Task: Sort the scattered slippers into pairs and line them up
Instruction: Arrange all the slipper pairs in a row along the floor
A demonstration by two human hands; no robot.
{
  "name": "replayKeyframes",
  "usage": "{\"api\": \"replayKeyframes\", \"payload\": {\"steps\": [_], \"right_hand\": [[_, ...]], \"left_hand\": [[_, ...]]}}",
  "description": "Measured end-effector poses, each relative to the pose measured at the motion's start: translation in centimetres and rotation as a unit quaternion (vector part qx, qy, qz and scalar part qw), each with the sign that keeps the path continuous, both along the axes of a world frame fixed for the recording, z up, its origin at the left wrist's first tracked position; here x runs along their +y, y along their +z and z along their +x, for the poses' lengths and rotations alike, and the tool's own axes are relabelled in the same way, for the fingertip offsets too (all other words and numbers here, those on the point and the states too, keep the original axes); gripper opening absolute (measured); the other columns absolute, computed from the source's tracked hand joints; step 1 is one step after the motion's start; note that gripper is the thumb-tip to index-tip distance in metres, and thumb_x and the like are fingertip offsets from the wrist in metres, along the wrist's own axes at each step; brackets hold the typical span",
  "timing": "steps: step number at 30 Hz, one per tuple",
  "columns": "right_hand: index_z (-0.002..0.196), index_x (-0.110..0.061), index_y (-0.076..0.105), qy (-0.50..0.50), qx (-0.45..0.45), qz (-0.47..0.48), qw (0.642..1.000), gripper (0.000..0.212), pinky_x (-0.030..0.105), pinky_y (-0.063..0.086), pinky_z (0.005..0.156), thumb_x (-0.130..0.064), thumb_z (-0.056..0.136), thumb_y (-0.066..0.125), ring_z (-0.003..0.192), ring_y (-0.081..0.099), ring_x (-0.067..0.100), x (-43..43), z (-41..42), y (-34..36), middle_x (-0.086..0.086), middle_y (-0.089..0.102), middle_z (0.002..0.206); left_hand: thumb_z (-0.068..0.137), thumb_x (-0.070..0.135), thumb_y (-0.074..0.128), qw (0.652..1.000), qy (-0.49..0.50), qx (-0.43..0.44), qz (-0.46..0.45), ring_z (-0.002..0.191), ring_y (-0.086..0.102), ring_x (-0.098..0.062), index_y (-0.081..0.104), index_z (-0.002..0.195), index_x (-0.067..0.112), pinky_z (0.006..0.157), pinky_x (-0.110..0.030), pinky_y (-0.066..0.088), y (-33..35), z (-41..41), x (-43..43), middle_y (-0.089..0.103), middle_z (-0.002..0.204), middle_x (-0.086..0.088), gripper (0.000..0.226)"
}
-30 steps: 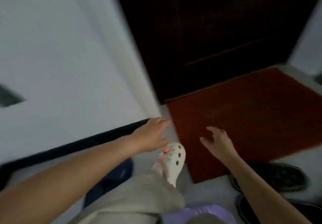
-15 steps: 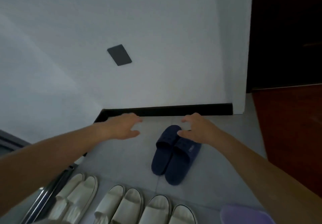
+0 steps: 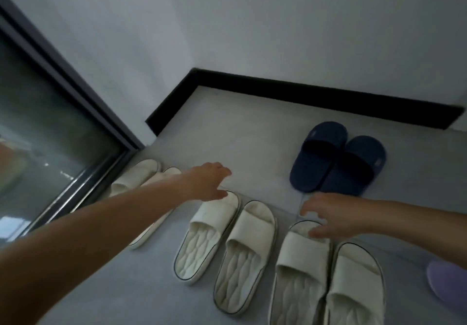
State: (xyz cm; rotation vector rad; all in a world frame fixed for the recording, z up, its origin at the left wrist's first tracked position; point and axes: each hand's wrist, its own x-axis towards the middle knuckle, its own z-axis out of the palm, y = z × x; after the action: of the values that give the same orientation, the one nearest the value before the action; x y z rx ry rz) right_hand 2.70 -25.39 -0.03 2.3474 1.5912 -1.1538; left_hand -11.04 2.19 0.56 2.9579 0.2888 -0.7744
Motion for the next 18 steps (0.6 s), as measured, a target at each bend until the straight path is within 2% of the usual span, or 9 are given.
{"api": "replayKeyframes", "payload": {"steps": [2, 4, 7, 9, 13, 15, 18], "right_hand": [[0.130, -0.024, 0.040, 0.001, -0.011, -0.028, 1.000, 0.055, 0.031, 0.045, 0.092, -0.049, 0.084, 0.057, 0.110, 0.051, 0.019, 3.4, -2.6, -1.0, 0.003, 0.047, 0.129], [0.136, -0.025, 0.031, -0.031, -0.014, -0.041, 0.999, 0.073, 0.032, 0.044, 0.095, -0.054, 0.077, 0.061, 0.118, 0.050, 0.023, 6.9, -5.9, -3.0, 0.006, 0.046, 0.134], [0.145, -0.025, 0.013, -0.089, -0.065, -0.039, 0.993, 0.103, 0.038, 0.033, 0.103, -0.068, 0.064, 0.059, 0.130, 0.039, 0.025, 11.8, -10.2, -6.1, 0.007, 0.037, 0.143], [0.146, -0.027, 0.009, -0.126, -0.085, -0.042, 0.987, 0.110, 0.041, 0.029, 0.103, -0.075, 0.059, 0.056, 0.131, 0.037, 0.028, 14.7, -11.9, -7.7, 0.011, 0.037, 0.143], [0.143, -0.033, 0.014, -0.218, -0.057, -0.040, 0.973, 0.108, 0.042, 0.034, 0.103, -0.074, 0.055, 0.060, 0.131, 0.032, 0.033, 17.7, -13.1, -9.9, 0.016, 0.033, 0.141], [0.145, -0.033, 0.009, -0.238, -0.029, -0.029, 0.970, 0.113, 0.040, 0.032, 0.105, -0.073, 0.055, 0.063, 0.133, 0.028, 0.033, 17.2, -13.0, -10.5, 0.016, 0.026, 0.144], [0.147, -0.031, -0.001, -0.241, -0.038, -0.033, 0.969, 0.125, 0.040, 0.025, 0.110, -0.074, 0.050, 0.065, 0.137, 0.023, 0.030, 14.6, -12.6, -10.8, 0.009, 0.018, 0.151]], "left_hand": [[0.089, 0.042, 0.054, 1.000, 0.029, 0.006, -0.005, 0.130, 0.041, -0.028, 0.033, 0.143, 0.017, 0.104, -0.042, 0.038, -0.9, -3.5, 2.5, 0.041, 0.142, -0.009, 0.062], [0.089, 0.042, 0.054, 0.997, 0.072, 0.025, 0.005, 0.127, 0.043, -0.029, 0.037, 0.139, 0.017, 0.100, -0.042, 0.040, -2.3, -7.2, 4.8, 0.044, 0.137, -0.010, 0.059], [0.087, 0.039, 0.050, 0.989, 0.111, 0.077, 0.063, 0.121, 0.046, -0.030, 0.044, 0.126, 0.015, 0.097, -0.045, 0.038, -5.5, -12.4, 7.7, 0.048, 0.126, -0.009, 0.046], [0.087, 0.041, 0.051, 0.986, 0.136, 0.082, 0.052, 0.122, 0.046, -0.032, 0.045, 0.124, 0.013, 0.100, -0.043, 0.037, -8.0, -14.6, 8.9, 0.049, 0.125, -0.011, 0.047], [0.082, 0.056, 0.052, 0.979, 0.195, -0.041, -0.039, 0.117, 0.043, -0.030, 0.040, 0.132, 0.019, 0.094, -0.038, 0.040, -12.0, -14.6, 8.4, 0.049, 0.127, -0.006, 0.063], [0.078, 0.065, 0.052, 0.970, 0.214, -0.101, -0.055, 0.118, 0.041, -0.027, 0.035, 0.137, 0.020, 0.094, -0.035, 0.041, -13.0, -13.9, 7.2, 0.047, 0.128, -0.002, 0.076], [0.076, 0.063, 0.054, 0.956, 0.234, -0.133, -0.116, 0.123, 0.041, -0.022, 0.027, 0.143, 0.020, 0.097, -0.031, 0.039, -13.8, -13.0, 4.8, 0.043, 0.132, 0.001, 0.084]]}}
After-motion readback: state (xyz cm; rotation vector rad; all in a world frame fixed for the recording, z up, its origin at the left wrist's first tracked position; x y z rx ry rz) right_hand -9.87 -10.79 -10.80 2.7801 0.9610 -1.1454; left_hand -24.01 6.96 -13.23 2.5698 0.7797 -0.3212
